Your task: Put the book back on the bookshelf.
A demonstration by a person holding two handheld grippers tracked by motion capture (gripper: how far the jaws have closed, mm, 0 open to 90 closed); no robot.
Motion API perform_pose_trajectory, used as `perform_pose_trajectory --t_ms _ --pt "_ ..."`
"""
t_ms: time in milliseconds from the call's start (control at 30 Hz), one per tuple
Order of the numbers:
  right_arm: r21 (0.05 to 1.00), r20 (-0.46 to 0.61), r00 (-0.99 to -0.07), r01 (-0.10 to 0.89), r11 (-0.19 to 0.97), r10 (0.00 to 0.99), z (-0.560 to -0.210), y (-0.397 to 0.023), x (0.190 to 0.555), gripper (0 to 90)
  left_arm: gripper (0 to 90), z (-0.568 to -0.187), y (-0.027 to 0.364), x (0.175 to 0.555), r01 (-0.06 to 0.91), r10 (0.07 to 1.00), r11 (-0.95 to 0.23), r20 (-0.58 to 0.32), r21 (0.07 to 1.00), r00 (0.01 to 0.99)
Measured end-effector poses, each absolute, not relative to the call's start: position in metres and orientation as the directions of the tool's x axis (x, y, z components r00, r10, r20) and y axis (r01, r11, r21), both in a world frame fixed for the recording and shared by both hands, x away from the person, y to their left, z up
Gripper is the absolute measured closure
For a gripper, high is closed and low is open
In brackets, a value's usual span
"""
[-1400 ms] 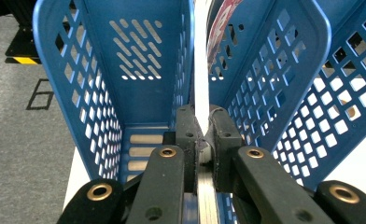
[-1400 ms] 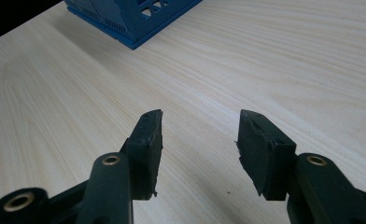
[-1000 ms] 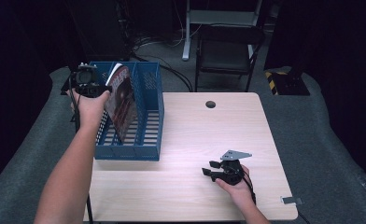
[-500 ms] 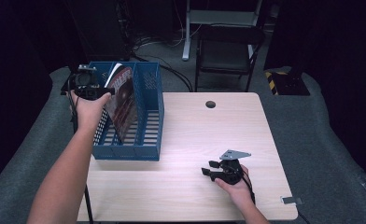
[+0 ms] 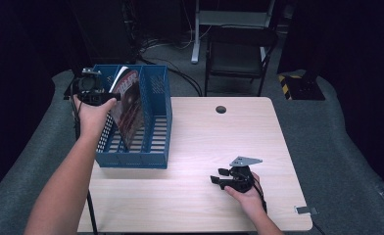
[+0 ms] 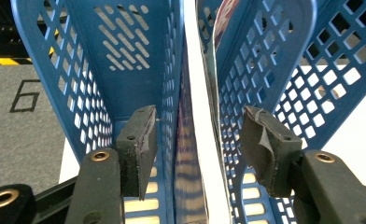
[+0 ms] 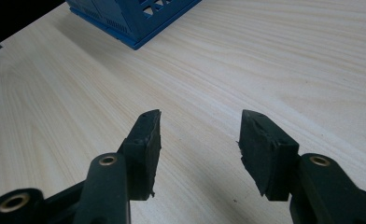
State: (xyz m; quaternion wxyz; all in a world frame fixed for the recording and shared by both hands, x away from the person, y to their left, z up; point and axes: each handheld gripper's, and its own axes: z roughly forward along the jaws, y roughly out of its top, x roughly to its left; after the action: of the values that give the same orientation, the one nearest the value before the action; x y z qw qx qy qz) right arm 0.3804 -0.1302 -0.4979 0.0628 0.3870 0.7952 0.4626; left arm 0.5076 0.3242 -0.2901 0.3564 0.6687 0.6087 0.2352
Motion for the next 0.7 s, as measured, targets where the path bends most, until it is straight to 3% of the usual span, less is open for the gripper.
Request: perform_pose_trajectory --t_ms 700 --pt "0.787 0.270 -0.682 0.563 0.253 0.680 -0.499 -0.136 0.383 46.0 44.1 -0.258 0.333 0.489 0.663 0.969 -0.053 -0.123 0.747 0.216"
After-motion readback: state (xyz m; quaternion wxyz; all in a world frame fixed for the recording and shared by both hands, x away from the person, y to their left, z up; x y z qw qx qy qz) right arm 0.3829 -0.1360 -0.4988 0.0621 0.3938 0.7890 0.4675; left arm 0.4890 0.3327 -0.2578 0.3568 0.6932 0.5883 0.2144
